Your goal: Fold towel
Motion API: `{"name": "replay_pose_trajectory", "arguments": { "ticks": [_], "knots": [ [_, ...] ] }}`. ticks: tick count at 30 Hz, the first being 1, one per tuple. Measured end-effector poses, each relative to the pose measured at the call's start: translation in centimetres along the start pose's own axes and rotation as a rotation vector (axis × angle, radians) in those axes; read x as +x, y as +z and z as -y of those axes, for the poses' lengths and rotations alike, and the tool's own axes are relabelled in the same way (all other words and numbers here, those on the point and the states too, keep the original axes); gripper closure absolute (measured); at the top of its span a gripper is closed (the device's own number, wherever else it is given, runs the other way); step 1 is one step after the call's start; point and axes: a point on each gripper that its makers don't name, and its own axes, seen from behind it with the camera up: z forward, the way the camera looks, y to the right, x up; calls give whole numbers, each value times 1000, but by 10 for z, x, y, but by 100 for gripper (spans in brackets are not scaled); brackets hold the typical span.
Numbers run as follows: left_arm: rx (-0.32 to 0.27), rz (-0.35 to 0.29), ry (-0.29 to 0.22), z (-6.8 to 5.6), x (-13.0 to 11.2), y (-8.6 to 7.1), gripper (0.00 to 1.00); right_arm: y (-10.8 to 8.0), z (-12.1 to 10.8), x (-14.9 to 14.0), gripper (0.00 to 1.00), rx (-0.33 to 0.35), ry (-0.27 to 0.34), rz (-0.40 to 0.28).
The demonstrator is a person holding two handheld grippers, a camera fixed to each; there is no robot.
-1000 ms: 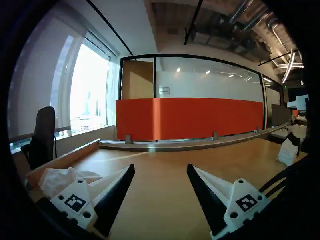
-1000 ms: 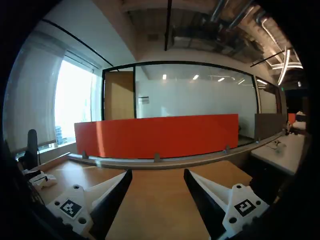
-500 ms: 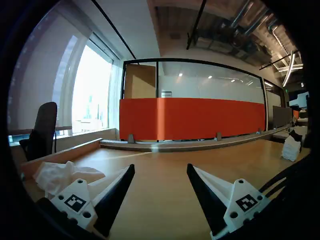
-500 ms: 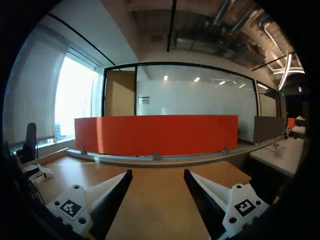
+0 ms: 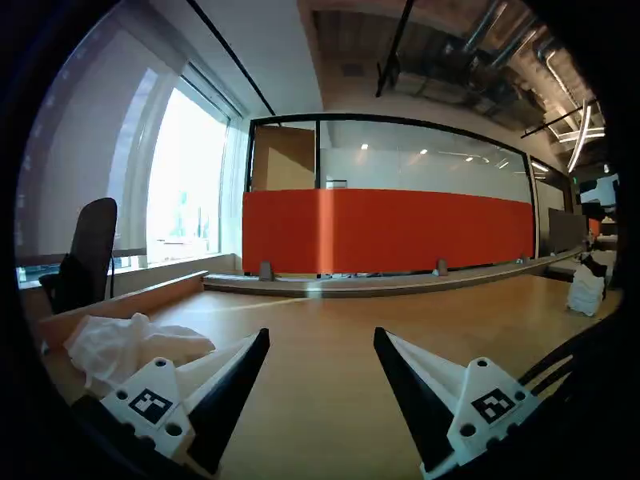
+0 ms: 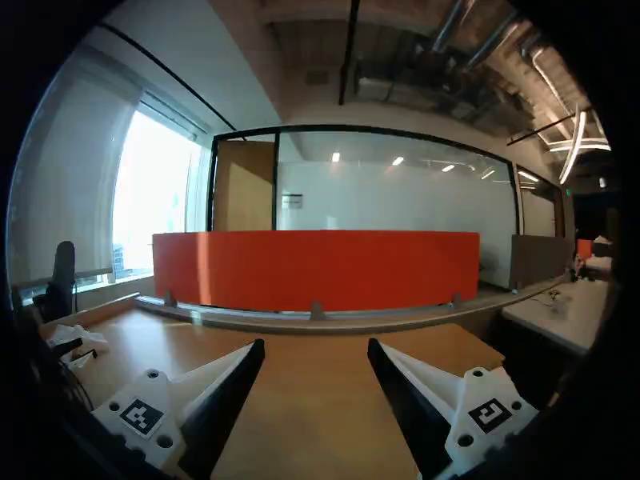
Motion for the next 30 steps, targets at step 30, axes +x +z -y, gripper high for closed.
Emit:
{"name": "replay_pose_trajectory", "arguments": {
  "ticks": [30],
  "knots": [
    [7, 8, 6, -2, -2, 5, 3, 5, -6, -3, 0, 12, 17, -8]
  ]
}}
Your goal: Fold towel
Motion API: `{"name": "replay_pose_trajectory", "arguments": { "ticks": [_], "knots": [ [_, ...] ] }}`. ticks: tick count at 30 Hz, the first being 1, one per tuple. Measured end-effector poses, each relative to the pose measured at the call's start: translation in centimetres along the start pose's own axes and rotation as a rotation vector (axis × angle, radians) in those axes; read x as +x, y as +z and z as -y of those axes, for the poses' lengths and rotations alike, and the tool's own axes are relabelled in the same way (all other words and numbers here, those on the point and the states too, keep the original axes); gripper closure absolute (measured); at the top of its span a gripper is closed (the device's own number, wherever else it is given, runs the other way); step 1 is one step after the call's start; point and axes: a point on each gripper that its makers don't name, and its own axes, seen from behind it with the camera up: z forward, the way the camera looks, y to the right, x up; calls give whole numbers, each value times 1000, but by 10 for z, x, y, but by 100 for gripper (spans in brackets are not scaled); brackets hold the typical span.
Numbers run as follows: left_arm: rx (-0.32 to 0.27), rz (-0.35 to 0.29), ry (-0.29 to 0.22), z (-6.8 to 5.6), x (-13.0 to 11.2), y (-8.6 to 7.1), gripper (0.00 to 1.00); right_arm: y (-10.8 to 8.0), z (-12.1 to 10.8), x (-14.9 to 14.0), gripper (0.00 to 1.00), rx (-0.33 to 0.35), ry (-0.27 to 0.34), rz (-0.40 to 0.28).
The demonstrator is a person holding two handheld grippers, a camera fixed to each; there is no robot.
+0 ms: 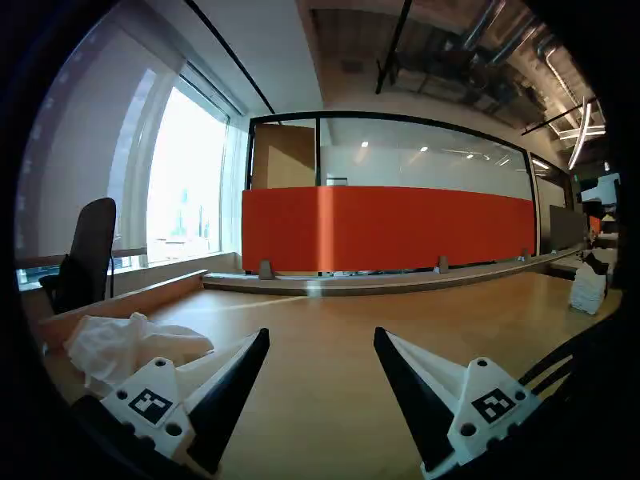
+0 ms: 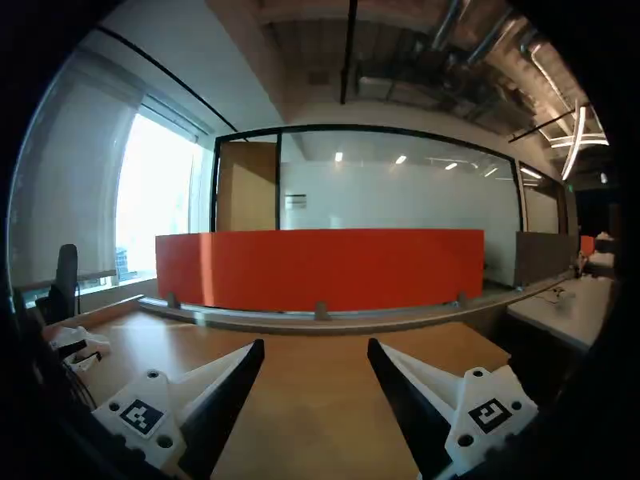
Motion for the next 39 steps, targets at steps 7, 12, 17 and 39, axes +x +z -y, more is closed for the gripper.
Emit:
{"name": "replay_pose_trajectory", "arguments": {
  "ticks": [7, 12, 17, 39],
  "knots": [
    [0, 0, 0, 0, -1, 0, 3, 0, -18, 5, 0, -20, 3, -27],
    [0, 0, 0, 0, -1, 0, 3, 4, -30, -3, 0, -32, 5, -43],
    [0, -1, 0, -1, -1, 0, 3, 8, -38, -22, 0, -35, 12, -57],
    [0, -1, 0, -1, -2, 0, 3, 14, -65, -109, 0, -44, -2, -32]
  ]
}}
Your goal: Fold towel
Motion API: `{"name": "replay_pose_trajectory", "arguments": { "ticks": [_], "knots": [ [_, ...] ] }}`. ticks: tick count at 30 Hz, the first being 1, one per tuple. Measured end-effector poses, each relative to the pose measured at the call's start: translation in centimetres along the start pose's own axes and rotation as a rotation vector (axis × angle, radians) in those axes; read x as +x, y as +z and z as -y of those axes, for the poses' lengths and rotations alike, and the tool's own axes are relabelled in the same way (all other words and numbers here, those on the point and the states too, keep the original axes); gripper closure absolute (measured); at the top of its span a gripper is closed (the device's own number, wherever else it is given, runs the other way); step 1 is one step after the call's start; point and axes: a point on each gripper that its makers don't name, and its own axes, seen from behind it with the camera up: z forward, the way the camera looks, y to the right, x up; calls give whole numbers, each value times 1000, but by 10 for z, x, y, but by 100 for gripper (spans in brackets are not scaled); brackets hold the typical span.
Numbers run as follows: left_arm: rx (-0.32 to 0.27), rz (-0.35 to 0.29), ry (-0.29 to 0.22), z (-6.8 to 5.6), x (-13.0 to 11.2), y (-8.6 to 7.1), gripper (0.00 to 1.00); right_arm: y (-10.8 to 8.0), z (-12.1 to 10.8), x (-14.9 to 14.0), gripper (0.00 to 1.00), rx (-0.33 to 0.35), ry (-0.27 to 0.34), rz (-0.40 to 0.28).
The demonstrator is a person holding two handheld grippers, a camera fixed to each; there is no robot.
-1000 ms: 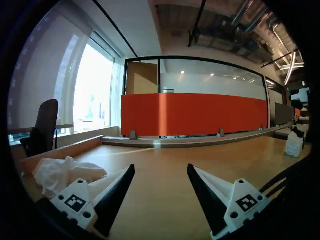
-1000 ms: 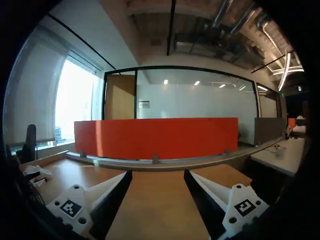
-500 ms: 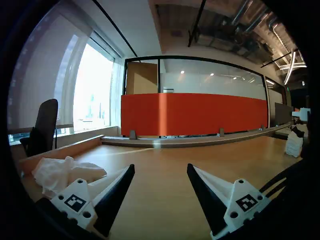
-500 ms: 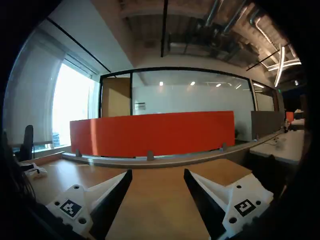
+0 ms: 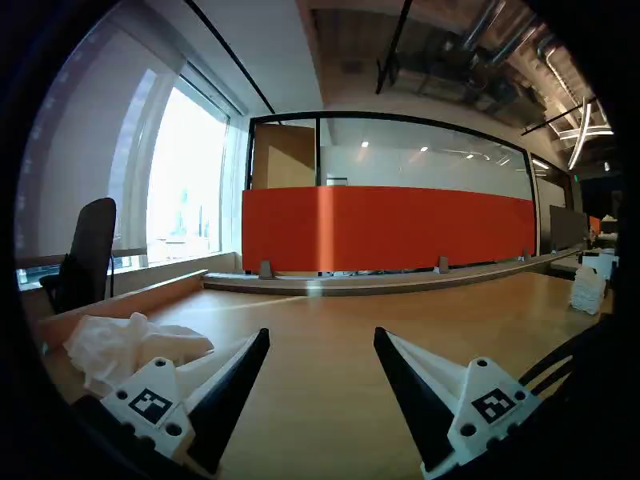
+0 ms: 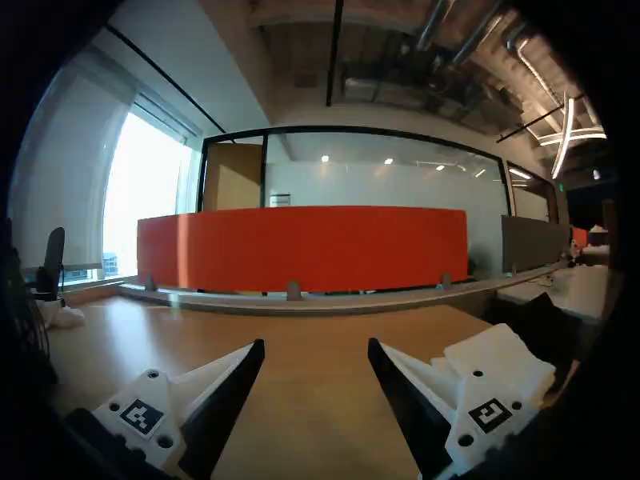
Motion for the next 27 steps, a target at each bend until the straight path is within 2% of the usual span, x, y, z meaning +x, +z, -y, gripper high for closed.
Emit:
{"name": "replay_pose_trajectory", "arguments": {
  "ticks": [6, 27],
  "knots": [
    [0, 0, 0, 0, 0, 0, 3, -2, -2, -13, 0, 4, -15, 9],
    [0, 0, 0, 0, 0, 0, 3, -1, -4, -20, 0, 4, -17, 11]
  ]
}}
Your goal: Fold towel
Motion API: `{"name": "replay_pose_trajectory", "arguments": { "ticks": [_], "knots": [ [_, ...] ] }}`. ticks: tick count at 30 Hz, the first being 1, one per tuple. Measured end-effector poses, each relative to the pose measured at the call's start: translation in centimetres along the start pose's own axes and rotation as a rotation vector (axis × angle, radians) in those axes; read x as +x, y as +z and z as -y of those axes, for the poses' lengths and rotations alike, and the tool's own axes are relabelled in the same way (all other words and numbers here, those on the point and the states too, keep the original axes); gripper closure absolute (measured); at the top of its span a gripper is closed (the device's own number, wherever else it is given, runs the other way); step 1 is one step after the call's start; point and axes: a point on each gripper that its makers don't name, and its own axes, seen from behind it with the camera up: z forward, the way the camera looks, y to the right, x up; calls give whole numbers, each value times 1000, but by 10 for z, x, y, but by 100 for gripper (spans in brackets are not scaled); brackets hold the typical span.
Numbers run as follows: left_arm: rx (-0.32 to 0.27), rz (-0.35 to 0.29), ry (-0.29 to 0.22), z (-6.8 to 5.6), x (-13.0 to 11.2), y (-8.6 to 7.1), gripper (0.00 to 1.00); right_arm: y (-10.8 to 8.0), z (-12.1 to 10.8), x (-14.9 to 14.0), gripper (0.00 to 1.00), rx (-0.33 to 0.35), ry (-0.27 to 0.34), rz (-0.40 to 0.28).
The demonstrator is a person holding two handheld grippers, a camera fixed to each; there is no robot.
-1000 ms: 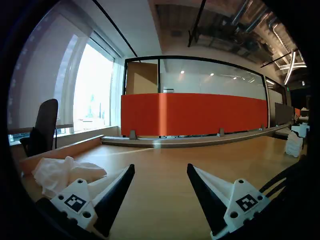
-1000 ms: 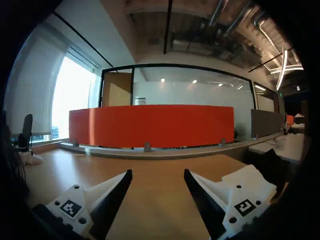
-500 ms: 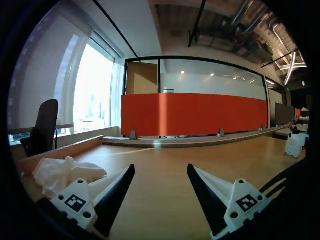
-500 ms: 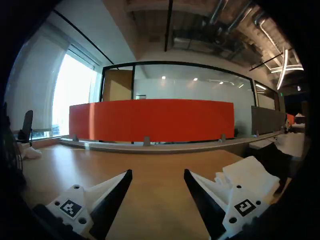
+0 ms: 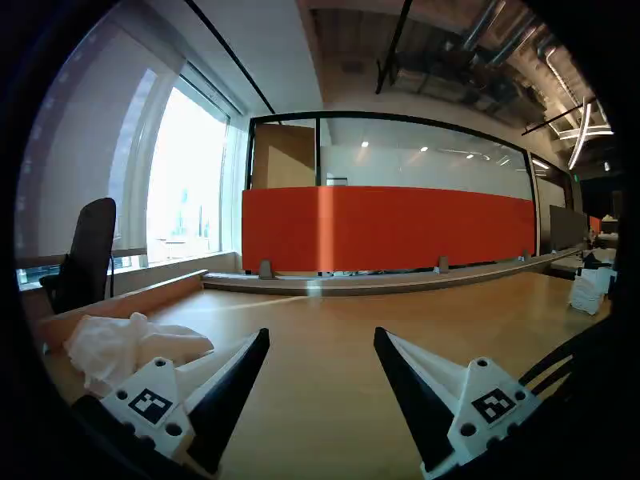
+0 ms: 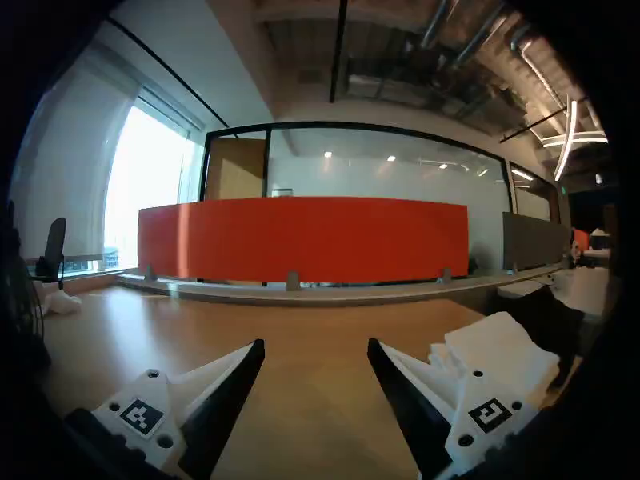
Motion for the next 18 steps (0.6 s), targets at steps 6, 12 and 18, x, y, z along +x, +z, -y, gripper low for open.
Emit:
{"name": "replay_pose_trajectory", "arguments": {
  "ticks": [6, 12, 18],
  "knots": [
    [0, 0, 0, 0, 0, 0, 3, -1, 1, 1, 0, -2, 0, 0],
    [0, 0, 0, 0, 0, 0, 3, -3, 2, 1, 0, 1, 1, 1],
    [0, 0, 0, 0, 0, 0, 3, -2, 2, 0, 0, 1, 1, 1]
  ]
}}
